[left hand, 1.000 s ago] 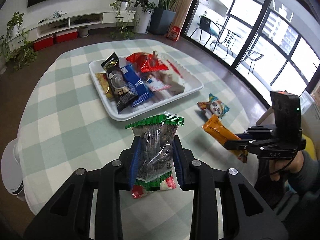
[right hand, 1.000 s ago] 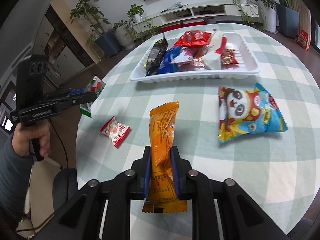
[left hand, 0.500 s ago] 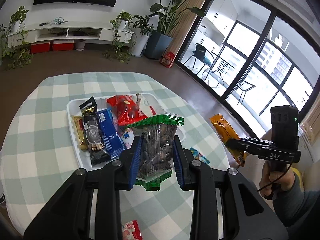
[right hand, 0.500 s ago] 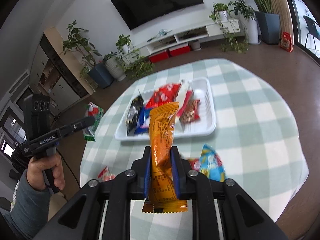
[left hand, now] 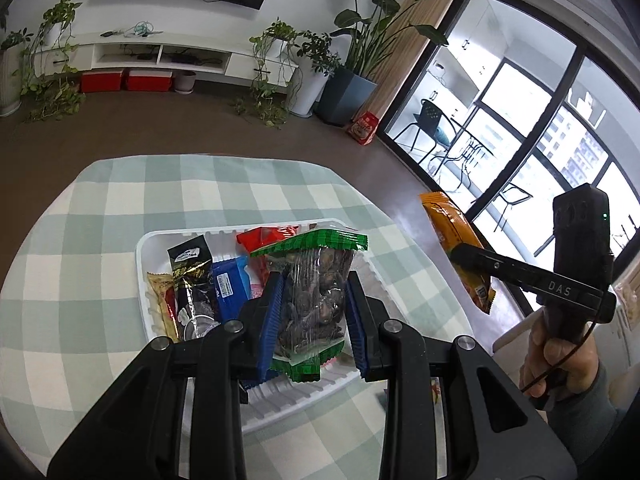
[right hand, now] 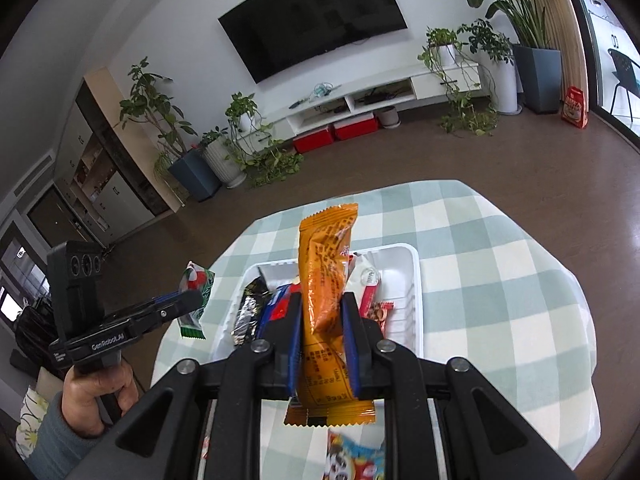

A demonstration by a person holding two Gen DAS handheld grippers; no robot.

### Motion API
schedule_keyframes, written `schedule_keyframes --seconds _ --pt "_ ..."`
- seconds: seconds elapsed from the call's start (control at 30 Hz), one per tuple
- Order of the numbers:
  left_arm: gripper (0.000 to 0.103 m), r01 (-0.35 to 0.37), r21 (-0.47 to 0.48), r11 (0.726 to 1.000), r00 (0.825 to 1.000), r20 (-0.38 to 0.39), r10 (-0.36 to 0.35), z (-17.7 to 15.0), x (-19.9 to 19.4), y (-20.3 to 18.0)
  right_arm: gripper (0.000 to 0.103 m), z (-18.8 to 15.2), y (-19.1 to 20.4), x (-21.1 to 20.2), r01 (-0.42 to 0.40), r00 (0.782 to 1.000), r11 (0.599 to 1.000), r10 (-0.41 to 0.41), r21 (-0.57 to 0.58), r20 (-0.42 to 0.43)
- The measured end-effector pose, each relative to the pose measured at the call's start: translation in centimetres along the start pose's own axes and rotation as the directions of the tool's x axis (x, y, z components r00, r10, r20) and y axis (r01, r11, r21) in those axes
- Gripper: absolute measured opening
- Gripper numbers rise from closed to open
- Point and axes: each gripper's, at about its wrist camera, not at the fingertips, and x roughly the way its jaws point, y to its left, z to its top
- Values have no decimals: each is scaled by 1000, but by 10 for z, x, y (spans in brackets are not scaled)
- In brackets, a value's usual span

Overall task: Organize snacks
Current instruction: 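Carry the nut bag and the orange bar over the tray with both tools, then open both tools to release the packets into the tray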

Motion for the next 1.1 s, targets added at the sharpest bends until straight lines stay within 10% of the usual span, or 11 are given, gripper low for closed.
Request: schedule_keyframes --seconds 1.1 --pt "38 -107 -5 994 988 -111 106 -18 104 37 24 -31 -59 113 117 975 988 -94 106 -199"
